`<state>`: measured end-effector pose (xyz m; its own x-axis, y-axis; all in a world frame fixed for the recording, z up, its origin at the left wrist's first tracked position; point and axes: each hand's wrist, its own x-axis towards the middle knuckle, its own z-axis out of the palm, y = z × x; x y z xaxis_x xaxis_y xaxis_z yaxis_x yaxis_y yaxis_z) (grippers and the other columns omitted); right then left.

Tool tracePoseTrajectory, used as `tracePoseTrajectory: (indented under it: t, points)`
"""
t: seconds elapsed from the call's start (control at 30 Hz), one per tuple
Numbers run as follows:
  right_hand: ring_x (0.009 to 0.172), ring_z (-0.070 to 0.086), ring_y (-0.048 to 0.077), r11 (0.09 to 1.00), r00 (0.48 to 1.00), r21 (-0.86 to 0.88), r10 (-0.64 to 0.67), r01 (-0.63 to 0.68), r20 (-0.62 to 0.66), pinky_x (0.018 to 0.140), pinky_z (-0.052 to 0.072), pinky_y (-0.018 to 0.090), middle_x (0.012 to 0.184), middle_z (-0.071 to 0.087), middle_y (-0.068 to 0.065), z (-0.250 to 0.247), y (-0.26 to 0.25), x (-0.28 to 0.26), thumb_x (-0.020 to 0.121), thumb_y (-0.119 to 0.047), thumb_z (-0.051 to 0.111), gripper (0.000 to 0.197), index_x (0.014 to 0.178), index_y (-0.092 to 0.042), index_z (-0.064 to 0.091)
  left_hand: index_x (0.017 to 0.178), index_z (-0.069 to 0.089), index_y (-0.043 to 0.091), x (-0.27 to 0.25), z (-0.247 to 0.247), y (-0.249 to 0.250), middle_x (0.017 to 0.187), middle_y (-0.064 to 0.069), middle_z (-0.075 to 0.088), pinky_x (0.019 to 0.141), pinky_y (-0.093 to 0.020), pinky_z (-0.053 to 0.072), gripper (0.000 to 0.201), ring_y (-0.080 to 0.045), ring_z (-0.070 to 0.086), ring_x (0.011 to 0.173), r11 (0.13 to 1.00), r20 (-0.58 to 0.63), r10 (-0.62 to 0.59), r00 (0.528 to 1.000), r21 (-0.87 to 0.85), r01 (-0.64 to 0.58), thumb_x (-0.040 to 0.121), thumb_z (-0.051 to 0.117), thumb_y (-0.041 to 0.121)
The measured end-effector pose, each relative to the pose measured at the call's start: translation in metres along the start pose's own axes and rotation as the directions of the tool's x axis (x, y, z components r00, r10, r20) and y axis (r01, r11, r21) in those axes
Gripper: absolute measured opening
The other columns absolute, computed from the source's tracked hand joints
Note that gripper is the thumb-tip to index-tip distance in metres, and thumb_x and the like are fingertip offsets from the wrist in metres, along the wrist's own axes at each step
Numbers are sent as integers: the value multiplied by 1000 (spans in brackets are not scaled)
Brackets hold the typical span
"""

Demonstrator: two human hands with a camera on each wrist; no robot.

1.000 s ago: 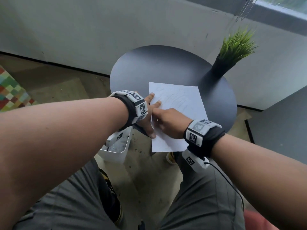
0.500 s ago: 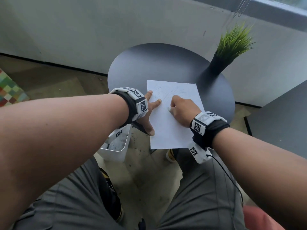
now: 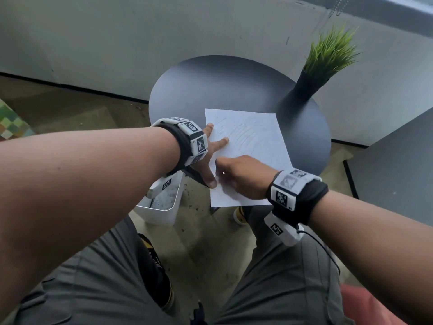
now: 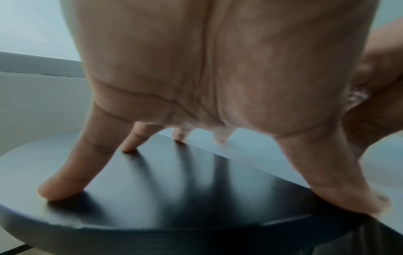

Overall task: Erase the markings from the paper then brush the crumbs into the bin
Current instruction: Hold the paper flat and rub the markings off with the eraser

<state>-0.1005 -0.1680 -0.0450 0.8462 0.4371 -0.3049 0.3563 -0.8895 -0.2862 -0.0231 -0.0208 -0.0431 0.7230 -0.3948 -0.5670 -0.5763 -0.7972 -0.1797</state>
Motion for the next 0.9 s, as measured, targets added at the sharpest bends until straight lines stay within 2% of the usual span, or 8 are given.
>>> tracePoseTrajectory:
  t: [0.13,0.3,0.37,0.47,0.63,0.7,0.8,0.9]
  points:
    - [89,56,31,950,934,51,314,-309,-172,79,49,40,97,63,8,-10,29,11,95,-30,49,16,103,-17,49,153,-19,47,-2,1,-2,163,-11,-27,118,-59,17,132,-55,11,146,999,-4,-2,1000,-43,2,61,67,85]
    - [81,56,29,999,999,-27,-46,46,-28,71,48,38,93,65,8,4,-7,-5,92,-20,52,11,102,-14,52,153,-20,46,-4,-1,1,163,-14,-27,116,-59,21,133,-58,15,144,1000,-5,-4,1000,-13,4,60,66,86]
    - [87,57,28,994,993,24,106,-105,-49,76,47,36,99,65,9,-6,12,2,92,-21,53,13,104,-15,53,153,-19,47,-4,0,0,163,-12,-27,117,-60,19,132,-57,13,145,999,-11,-2,1000,-39,2,61,68,84]
    - [91,56,35,934,919,56,357,-353,-168,78,48,40,99,63,14,-10,30,6,96,-27,47,16,104,-14,47,154,-18,47,-6,0,0,164,-11,-26,118,-59,18,131,-56,12,145,999,-12,-2,1000,-44,2,63,68,83]
    - [82,57,29,1000,1000,5,-23,23,-21,71,47,37,93,64,8,5,0,-8,94,-22,50,9,99,-15,50,154,-19,46,-7,-1,0,164,-12,-26,117,-60,19,133,-57,13,145,1000,-8,-1,1000,-26,1,60,67,86]
    - [88,57,29,989,988,61,142,-138,-63,77,47,37,96,64,9,-5,25,0,92,-24,52,12,101,-16,53,154,-18,47,-7,-2,-1,164,-11,-25,117,-59,19,132,-55,13,145,999,-14,1,1000,-39,-2,60,67,86]
    - [89,56,28,862,863,239,486,-448,-136,74,46,35,95,62,7,-18,61,7,92,-31,52,14,95,-18,53,155,-13,48,-11,-5,0,165,-7,-22,116,-58,22,127,-53,14,146,997,4,0,1000,-73,0,65,69,82]
    - [88,57,27,843,841,265,517,-468,-159,73,45,34,93,63,6,-15,70,11,93,-33,52,16,95,-17,51,156,5,47,-9,-10,0,166,-6,-3,115,-57,28,114,-49,25,142,987,-17,0,1000,-162,-2,67,65,83]
